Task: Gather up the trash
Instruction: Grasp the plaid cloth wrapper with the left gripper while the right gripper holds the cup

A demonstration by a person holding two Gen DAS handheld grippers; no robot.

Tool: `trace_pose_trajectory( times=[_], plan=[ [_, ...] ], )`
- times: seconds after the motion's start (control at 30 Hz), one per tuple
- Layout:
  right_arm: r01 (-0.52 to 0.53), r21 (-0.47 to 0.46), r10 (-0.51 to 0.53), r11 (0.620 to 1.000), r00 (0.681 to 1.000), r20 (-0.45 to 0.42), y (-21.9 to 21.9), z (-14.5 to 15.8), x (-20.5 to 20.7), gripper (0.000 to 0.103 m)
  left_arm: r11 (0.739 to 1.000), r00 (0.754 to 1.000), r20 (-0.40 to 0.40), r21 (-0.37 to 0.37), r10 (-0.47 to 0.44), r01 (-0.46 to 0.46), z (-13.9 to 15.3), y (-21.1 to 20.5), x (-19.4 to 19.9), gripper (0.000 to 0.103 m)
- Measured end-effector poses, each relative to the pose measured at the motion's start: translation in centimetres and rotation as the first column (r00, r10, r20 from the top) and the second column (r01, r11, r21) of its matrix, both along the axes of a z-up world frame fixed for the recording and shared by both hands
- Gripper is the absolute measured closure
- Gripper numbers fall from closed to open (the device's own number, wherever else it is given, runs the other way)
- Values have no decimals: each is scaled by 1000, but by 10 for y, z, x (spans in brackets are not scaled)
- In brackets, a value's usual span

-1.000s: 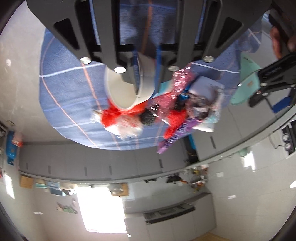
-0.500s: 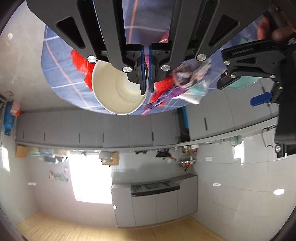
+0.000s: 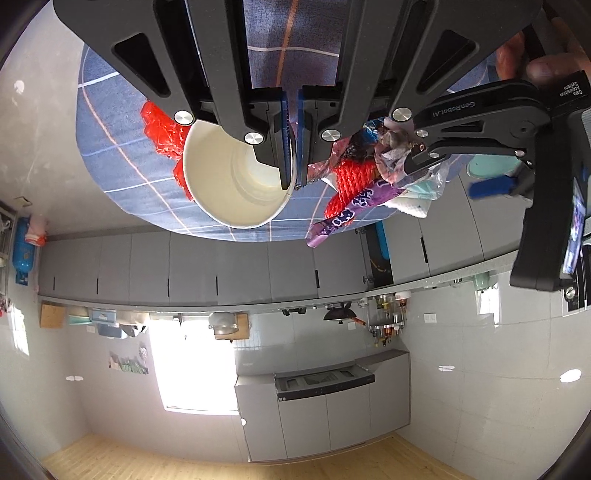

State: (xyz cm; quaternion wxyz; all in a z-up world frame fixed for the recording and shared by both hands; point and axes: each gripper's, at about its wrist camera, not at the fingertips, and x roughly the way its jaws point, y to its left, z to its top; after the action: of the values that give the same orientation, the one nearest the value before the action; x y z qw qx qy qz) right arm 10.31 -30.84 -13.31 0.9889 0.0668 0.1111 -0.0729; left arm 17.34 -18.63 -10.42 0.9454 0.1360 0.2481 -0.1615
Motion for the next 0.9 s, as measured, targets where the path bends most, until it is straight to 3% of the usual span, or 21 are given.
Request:
trace_pose_trajectory(
  times=[0.03, 0.07, 0.1, 0.17, 0.47, 0.7, 0.9],
  plan=[
    [-1, 1, 1, 1000, 1000, -1, 1, -1, 1, 99, 1000, 1000, -21, -6, -23, 23, -3, -1, 1, 43],
    [-2, 1, 2, 1000, 1000, -2, 1, -2, 1, 99, 999, 998, -44, -13, -52, 52, -5, -3, 1, 65],
    [-4, 1, 4, 1000, 1000, -4, 2, -2, 2, 99, 998, 996, -54, -12, -66, 65, -6, -5, 0, 80],
    [-5, -3, 5, 1000, 1000, -3, 4, -3, 2, 99, 995, 994, -49, -16, -97, 97, -6, -7, -5, 87],
    [-8, -23, 9, 1000, 999, 40, 10, 11, -3, 99, 985, 986, 79, -76, -147, 154, 37, 6, -31, 91],
    [-23, -19, 25, 1000, 997, 70, 11, 20, 0, 99, 985, 980, 165, -113, -114, 133, 63, 26, -38, 92],
    [-58, -7, 59, 998, 994, 90, 15, 28, 9, 99, 986, 979, 190, -129, -79, 105, 74, 44, -40, 92]
  ],
)
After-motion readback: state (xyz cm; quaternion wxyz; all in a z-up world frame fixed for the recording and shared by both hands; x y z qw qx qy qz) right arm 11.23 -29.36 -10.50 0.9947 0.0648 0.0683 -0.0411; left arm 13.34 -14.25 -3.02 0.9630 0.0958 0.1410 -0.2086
